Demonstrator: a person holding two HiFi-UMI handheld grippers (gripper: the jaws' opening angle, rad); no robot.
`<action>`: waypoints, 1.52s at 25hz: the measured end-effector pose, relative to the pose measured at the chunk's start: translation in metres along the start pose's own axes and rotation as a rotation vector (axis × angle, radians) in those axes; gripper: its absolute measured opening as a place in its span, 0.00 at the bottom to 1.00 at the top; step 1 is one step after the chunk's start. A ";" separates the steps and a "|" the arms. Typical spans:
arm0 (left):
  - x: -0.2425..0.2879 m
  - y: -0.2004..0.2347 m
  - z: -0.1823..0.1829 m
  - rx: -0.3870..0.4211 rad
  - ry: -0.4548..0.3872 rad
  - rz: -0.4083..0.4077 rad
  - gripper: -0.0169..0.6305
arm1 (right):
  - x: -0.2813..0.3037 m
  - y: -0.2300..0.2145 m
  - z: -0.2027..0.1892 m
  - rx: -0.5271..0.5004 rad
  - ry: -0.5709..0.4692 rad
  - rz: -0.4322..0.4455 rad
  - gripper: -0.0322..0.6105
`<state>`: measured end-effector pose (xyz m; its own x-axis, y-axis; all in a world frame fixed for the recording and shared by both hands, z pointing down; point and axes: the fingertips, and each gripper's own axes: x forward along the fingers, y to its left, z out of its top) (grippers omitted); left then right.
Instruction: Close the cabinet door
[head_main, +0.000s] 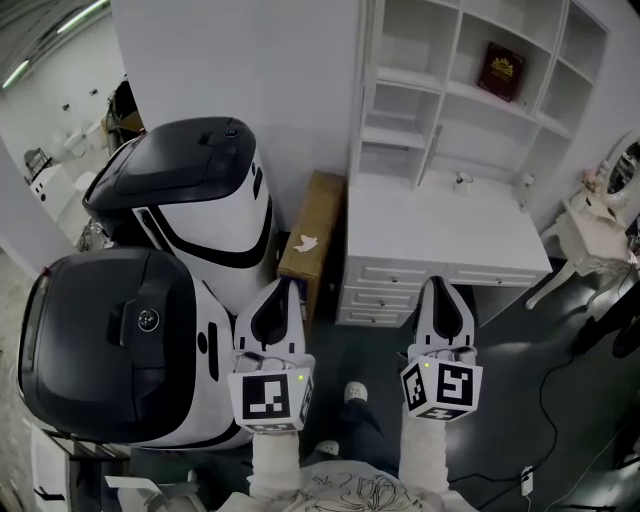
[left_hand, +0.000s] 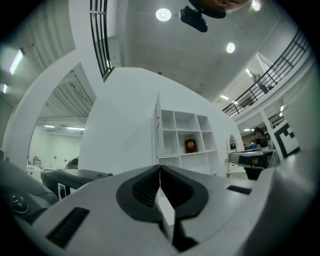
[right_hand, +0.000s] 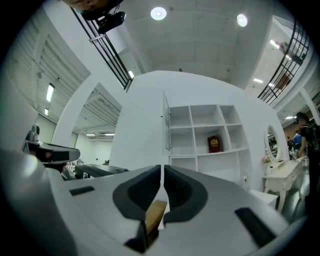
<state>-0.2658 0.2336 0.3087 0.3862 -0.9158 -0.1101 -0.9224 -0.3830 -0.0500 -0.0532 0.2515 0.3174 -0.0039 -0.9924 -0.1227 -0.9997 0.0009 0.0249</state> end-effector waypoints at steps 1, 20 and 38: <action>0.005 0.002 -0.001 0.001 0.000 0.007 0.03 | 0.007 -0.001 -0.001 0.002 -0.001 0.005 0.06; 0.167 0.015 0.002 0.032 -0.025 0.121 0.03 | 0.183 -0.051 0.005 -0.007 -0.061 0.109 0.06; 0.262 0.012 -0.009 0.035 -0.031 0.195 0.03 | 0.286 -0.070 -0.010 -0.004 -0.071 0.234 0.11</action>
<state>-0.1759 -0.0121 0.2884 0.2003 -0.9679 -0.1516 -0.9794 -0.1934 -0.0586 0.0160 -0.0336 0.2902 -0.2370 -0.9542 -0.1827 -0.9713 0.2287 0.0651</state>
